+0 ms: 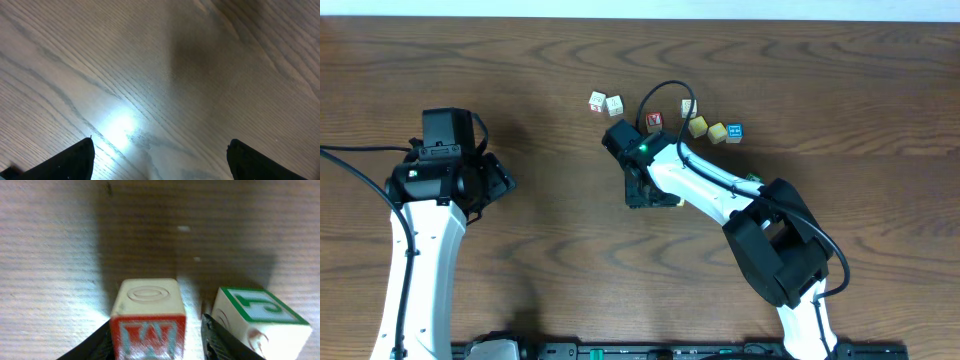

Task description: Lift 3 blocks

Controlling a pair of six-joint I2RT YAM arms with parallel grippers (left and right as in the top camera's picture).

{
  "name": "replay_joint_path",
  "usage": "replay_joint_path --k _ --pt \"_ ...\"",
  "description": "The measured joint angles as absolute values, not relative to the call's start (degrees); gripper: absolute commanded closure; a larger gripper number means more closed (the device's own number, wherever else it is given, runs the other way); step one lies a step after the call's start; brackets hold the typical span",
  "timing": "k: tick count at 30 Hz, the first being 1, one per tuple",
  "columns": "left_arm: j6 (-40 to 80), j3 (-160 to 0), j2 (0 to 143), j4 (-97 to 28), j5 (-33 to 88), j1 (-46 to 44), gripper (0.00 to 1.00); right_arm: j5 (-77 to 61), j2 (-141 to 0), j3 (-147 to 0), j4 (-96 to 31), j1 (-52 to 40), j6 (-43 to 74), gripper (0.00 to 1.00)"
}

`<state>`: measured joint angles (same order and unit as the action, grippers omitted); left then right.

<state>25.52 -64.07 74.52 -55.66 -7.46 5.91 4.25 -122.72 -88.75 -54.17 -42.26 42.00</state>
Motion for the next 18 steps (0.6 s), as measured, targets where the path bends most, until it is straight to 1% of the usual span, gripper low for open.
replay_joint_path --k 9,11,12,18 --pt "25.5 -64.1 74.5 -55.7 -7.5 5.9 0.15 3.9 -122.7 -98.8 -63.7 -42.2 39.8 0.44" --pt "25.5 -64.1 74.5 -55.7 -7.5 5.9 0.15 3.9 -122.7 -100.8 -66.0 -42.0 39.0 0.38" --pt "25.5 -64.1 74.5 -55.7 -7.5 5.9 0.15 3.8 -122.7 -101.3 -66.6 -41.8 38.7 0.36" --pt "25.5 -64.1 74.5 -55.7 -7.5 5.9 0.15 3.7 -122.7 -102.1 -73.1 -39.1 34.2 0.37"
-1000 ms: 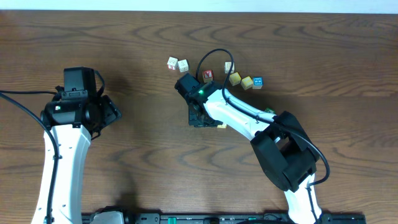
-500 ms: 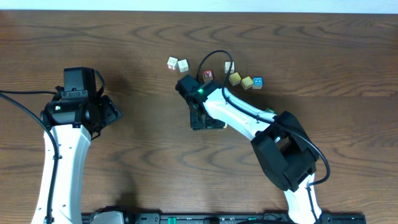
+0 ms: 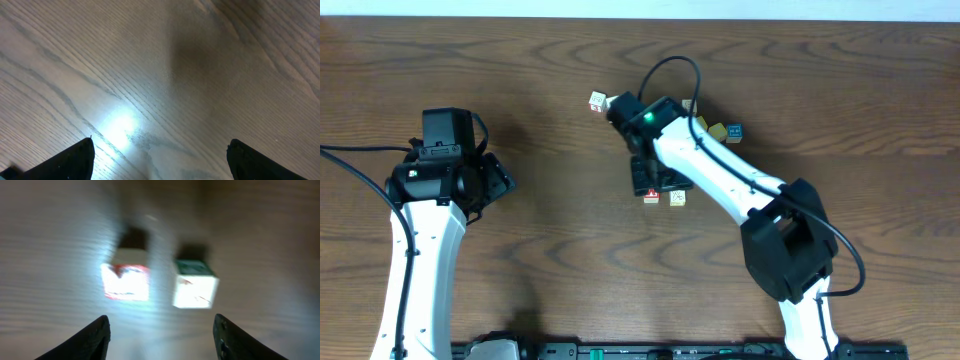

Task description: Lift 3 blocks

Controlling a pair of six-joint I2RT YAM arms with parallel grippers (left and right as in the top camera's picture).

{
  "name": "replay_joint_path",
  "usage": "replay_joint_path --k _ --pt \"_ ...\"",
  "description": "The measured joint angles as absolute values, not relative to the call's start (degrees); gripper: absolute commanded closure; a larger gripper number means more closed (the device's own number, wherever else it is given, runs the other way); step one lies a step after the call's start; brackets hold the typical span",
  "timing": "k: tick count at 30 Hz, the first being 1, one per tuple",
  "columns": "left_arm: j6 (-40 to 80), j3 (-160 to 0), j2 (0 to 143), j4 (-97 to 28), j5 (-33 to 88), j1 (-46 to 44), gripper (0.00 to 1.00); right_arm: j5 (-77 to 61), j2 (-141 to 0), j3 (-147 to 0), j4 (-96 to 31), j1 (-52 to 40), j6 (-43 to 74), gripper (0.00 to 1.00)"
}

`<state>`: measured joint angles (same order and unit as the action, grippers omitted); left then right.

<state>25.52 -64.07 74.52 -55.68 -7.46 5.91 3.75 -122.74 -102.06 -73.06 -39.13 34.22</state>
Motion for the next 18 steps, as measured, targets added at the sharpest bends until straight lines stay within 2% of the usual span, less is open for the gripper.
replay_joint_path --k 6,18 --pt "25.5 -64.1 74.5 -55.7 -7.5 5.9 0.15 3.7 -122.7 -102.0 -76.4 -35.2 30.7 0.36" --pt "25.5 -64.1 74.5 -55.7 -7.5 5.9 0.15 -0.1 -122.7 -96.0 -70.0 -32.8 27.7 0.37"
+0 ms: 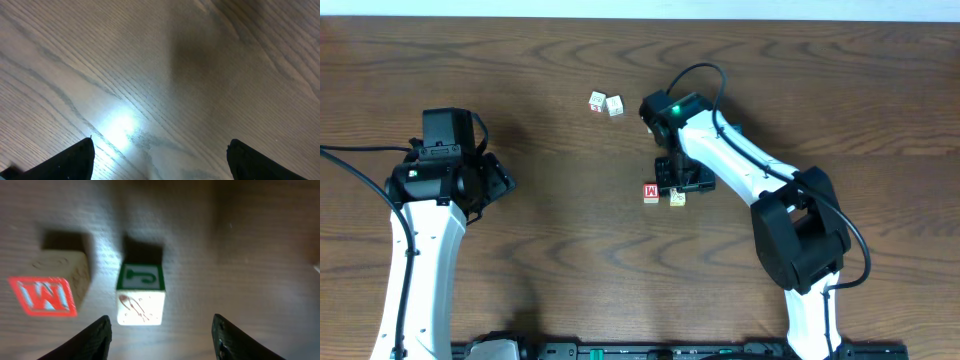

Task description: Lift 3 blocks

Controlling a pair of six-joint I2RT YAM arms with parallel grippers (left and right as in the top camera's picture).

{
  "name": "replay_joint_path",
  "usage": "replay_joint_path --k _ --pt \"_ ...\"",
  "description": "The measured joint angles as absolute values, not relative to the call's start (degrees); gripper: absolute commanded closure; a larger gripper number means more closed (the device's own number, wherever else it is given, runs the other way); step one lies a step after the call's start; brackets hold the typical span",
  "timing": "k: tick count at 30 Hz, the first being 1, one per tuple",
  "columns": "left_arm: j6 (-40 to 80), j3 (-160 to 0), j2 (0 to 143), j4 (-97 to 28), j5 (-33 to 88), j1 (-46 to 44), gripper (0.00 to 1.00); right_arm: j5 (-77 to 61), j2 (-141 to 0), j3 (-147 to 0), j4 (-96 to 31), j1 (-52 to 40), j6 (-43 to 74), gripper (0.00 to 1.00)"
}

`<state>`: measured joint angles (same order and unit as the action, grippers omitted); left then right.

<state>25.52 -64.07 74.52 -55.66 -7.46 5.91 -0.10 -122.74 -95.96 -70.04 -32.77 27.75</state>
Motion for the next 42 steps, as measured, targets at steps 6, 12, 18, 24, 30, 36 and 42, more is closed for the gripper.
replay_joint_path --k 6,12,18,24,30,36,42 --pt "25.5 -64.1 74.5 -55.7 -7.5 5.9 0.15 -3.4 -122.7 -95.6 -67.4 -30.9 26.0 0.37" --pt "25.5 -64.1 74.5 -55.7 -7.5 5.9 0.15 -5.1 -122.7 -90.9 -62.7 -31.0 25.3 0.39" --pt "25.5 -64.1 74.5 -55.7 -7.5 5.9 0.15 -6.0 -122.7 -88.5 -60.8 -31.0 25.1 0.45" --pt "25.5 -64.1 74.5 -55.7 -7.5 5.9 0.15 -6.3 -122.7 -88.5 -59.9 -31.0 25.0 0.55" --pt "25.5 -64.1 74.5 -55.7 -7.5 5.9 0.15 -6.5 -122.7 -88.5 -58.9 -31.0 25.0 0.64" --pt "25.5 -64.1 74.5 -55.7 -7.5 5.9 0.15 -6.7 -122.7 -88.5 -57.3 -31.0 25.4 0.66" --pt "25.5 -64.1 74.5 -55.7 -7.5 5.9 0.15 -7.3 -122.7 -88.4 -55.6 -31.0 25.4 0.66"
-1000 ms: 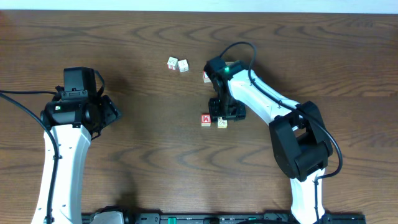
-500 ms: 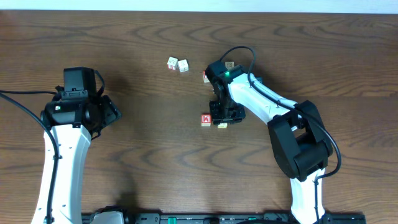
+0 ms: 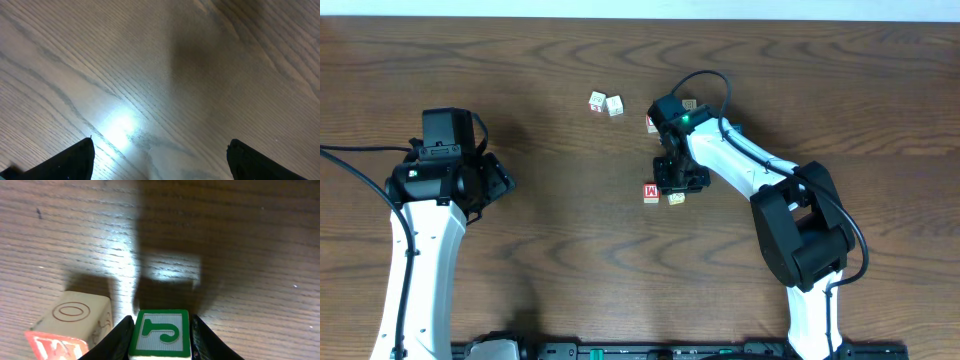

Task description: Lift 3 blocks

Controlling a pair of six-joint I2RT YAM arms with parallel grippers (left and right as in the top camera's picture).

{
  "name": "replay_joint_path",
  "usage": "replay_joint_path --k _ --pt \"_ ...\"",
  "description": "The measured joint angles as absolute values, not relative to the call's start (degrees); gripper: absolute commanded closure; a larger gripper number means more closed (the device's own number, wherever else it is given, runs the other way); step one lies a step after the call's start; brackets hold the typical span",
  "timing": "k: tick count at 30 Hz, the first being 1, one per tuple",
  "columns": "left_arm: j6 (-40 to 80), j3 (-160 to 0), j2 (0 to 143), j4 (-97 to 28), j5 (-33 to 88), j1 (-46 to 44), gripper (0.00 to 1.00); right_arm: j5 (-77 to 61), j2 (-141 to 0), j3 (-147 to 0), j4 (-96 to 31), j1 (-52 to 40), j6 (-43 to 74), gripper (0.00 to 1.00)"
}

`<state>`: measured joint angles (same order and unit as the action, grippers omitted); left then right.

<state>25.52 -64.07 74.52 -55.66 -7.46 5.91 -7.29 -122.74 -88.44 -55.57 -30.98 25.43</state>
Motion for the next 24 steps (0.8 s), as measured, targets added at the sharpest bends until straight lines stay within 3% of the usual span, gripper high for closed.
replay_joint_path --k 24 --pt "25.5 -64.1 74.5 -55.7 -7.5 5.9 0.15 -8.2 -122.7 -88.4 -53.5 -30.7 28.7 0.70"
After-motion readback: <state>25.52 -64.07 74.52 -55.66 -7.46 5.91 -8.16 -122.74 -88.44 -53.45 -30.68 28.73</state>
